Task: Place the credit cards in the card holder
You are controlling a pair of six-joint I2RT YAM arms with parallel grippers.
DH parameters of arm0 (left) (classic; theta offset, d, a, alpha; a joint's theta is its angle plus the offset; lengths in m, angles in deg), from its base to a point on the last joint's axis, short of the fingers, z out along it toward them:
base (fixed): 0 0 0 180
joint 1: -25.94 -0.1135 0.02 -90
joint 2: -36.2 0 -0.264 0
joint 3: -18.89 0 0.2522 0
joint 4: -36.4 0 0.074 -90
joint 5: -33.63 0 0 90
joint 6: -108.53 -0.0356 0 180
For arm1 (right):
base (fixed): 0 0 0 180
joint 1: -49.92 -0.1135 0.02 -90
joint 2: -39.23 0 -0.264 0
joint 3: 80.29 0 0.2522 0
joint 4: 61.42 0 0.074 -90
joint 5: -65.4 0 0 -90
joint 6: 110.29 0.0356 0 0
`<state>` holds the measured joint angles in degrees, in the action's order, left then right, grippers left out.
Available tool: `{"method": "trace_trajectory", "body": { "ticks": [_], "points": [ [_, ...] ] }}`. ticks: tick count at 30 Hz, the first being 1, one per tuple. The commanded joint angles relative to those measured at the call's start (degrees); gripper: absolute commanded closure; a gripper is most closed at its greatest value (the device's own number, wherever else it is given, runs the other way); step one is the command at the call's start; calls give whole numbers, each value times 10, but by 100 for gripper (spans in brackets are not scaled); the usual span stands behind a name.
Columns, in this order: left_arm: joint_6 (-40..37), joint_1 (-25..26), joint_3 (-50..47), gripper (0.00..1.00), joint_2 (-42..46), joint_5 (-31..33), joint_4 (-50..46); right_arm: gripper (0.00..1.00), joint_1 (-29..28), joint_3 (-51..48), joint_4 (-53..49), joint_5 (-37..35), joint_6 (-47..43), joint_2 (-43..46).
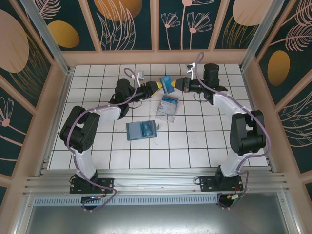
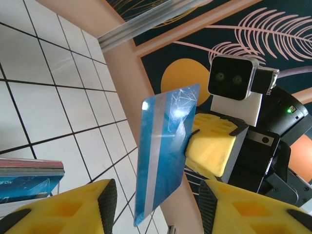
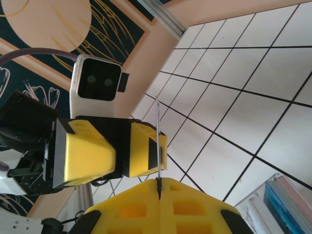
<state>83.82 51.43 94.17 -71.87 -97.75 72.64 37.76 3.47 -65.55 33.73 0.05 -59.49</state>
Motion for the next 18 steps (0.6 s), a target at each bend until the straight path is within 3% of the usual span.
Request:
{"method": "trace_trajectory", "body": {
  "ticks": [1,8,10,14,16,18],
  "points": [
    [6,-2,16,49,-13,-19,27,100,-10,-4,39,43,19,6],
    [18,-2,24,54,-21,-28,43,100,-24,-4,37,46,20,-5],
    [16,-2,25,63,-19,-31,42,100,-25,-7,38,42,23,-7],
    [-1,-3,24,94,-9,-33,23,99,-23,-8,31,29,23,-8],
    [-15,-4,21,100,-4,-33,5,91,-22,-7,24,28,24,-8],
    [-31,-4,21,100,2,-36,-15,75,-19,1,3,28,17,-12]
  ]
}}
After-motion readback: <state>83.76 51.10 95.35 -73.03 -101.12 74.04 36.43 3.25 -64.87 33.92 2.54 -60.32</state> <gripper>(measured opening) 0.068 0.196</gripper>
